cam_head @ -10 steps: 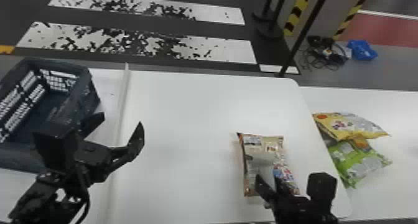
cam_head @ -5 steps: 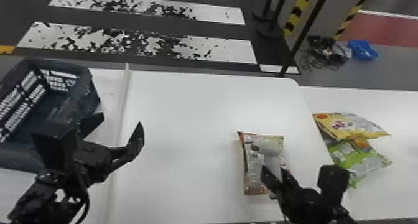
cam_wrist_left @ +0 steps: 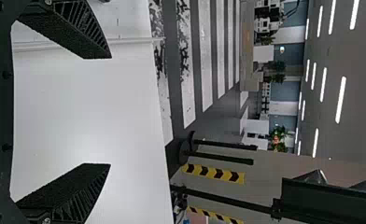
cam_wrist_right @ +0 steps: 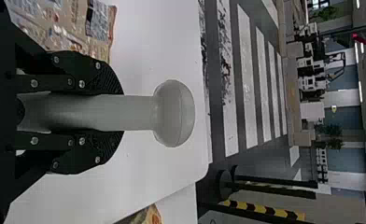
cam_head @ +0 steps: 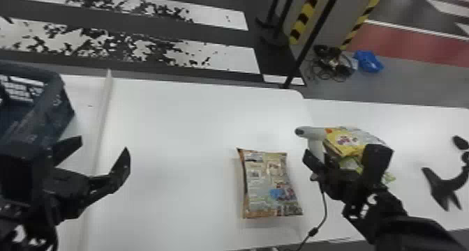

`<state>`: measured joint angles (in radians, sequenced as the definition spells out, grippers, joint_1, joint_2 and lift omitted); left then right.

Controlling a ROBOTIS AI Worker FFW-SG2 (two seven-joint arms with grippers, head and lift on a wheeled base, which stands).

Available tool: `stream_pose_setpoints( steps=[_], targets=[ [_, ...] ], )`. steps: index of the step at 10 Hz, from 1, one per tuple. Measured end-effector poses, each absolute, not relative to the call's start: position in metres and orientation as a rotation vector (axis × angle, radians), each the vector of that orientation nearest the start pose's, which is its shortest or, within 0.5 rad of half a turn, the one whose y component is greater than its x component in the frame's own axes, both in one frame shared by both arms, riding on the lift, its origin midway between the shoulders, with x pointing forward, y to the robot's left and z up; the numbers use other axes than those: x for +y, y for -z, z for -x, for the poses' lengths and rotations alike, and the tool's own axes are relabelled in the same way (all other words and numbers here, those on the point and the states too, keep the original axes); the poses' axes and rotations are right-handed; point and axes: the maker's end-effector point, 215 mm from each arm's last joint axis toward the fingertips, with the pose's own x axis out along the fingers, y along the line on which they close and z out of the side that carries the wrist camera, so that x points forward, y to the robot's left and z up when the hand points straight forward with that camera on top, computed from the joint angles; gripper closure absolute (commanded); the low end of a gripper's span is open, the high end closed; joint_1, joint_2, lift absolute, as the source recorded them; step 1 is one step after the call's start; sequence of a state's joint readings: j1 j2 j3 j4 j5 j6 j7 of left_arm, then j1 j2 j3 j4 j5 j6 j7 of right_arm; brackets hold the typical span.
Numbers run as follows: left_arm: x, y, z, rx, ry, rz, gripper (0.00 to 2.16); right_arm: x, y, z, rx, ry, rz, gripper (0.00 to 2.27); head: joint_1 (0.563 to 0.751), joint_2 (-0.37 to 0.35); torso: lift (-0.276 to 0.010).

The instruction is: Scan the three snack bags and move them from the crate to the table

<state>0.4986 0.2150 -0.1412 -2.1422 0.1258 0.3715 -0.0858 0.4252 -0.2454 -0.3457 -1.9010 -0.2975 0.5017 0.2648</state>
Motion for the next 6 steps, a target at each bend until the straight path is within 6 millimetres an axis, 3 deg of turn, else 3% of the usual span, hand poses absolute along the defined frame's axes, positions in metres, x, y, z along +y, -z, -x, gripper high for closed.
stream_pose_setpoints(
  steps=[3, 6],
  targets=[
    [0.146, 0.409, -0.415, 0.342, 0.318, -0.030, 0.04, -0.439, 0.509, -0.435, 0.586, 0.006, -0.076, 2.24, 0.695, -0.350, -0.062],
    [0.139, 0.408, -0.418, 0.342, 0.335, -0.032, 0.04, -0.467, 0.549, -0.421, 0.661, 0.037, -0.085, 2.23, 0.695, -0.350, -0.062]
  ],
)
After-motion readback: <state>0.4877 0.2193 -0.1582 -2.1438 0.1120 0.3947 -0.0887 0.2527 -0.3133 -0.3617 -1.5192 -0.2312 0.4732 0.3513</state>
